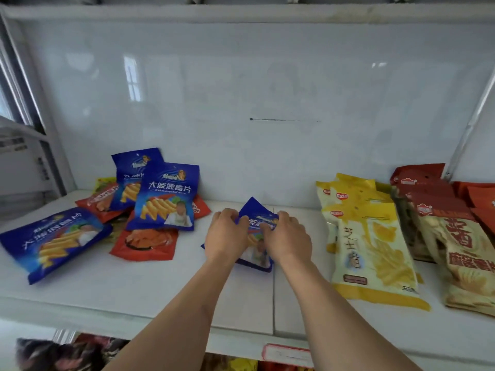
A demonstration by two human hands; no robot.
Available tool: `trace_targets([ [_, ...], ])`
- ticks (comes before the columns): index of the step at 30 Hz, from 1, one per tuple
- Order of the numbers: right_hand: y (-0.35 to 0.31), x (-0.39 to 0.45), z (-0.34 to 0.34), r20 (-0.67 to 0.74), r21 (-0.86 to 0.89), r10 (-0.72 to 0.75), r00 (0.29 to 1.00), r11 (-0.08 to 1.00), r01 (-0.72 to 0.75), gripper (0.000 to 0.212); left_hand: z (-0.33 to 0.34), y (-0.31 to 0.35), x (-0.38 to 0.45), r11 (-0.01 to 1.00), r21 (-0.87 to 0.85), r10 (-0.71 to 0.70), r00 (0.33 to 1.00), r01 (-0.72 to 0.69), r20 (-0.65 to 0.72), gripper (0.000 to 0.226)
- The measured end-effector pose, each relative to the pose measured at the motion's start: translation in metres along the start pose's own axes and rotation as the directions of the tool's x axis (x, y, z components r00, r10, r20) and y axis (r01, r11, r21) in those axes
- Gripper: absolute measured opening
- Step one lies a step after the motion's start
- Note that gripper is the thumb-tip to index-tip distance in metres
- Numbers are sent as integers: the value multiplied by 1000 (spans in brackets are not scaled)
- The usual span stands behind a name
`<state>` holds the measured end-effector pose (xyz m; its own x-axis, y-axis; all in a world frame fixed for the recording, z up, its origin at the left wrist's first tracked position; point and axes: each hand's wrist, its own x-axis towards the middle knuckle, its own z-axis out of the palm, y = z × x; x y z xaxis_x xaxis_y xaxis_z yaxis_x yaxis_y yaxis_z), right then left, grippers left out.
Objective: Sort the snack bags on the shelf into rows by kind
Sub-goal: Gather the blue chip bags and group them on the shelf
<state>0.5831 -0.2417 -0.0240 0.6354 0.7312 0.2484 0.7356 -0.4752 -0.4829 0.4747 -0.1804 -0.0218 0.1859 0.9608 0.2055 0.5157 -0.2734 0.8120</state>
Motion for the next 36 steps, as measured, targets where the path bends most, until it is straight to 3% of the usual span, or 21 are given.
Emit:
trace_targets([
  [3, -15, -1, 26, 89, -61, 236, 968, 971, -231, 78, -23, -21, 23, 1000, 11, 8, 1000, -8, -14, 37],
  [6, -31, -1, 44, 116, -114, 340, 933, 938, -328, 100, -42, -39, 45, 993, 117, 23, 999, -17, -49, 36],
  [14, -91, 1, 74, 147, 77, 242, 959, 964, -255, 103, -80, -74, 78, 972, 222, -47, 992, 72, -115, 62],
  [19, -96, 3, 76, 95, -172, 276, 956, 951, -258, 112, -94, -89, 104, 953, 264, -101, 979, 146, -177, 79],
  [24, -101, 8, 74, 95, -202, 256, 962, 951, -233, 103, -99, -103, 123, 926, 305, -196, 973, 224, -120, 96],
  [29, -94, 15, 76, 101, 85, 231, 968, 967, -240, 103, -96, -115, 128, 916, 335, -179, 972, 220, -151, 109],
  [36, -85, 21, 79, 148, 394, 232, 961, 878, -272, 90, -100, -116, 136, 907, 329, -221, 962, 262, -158, 118],
])
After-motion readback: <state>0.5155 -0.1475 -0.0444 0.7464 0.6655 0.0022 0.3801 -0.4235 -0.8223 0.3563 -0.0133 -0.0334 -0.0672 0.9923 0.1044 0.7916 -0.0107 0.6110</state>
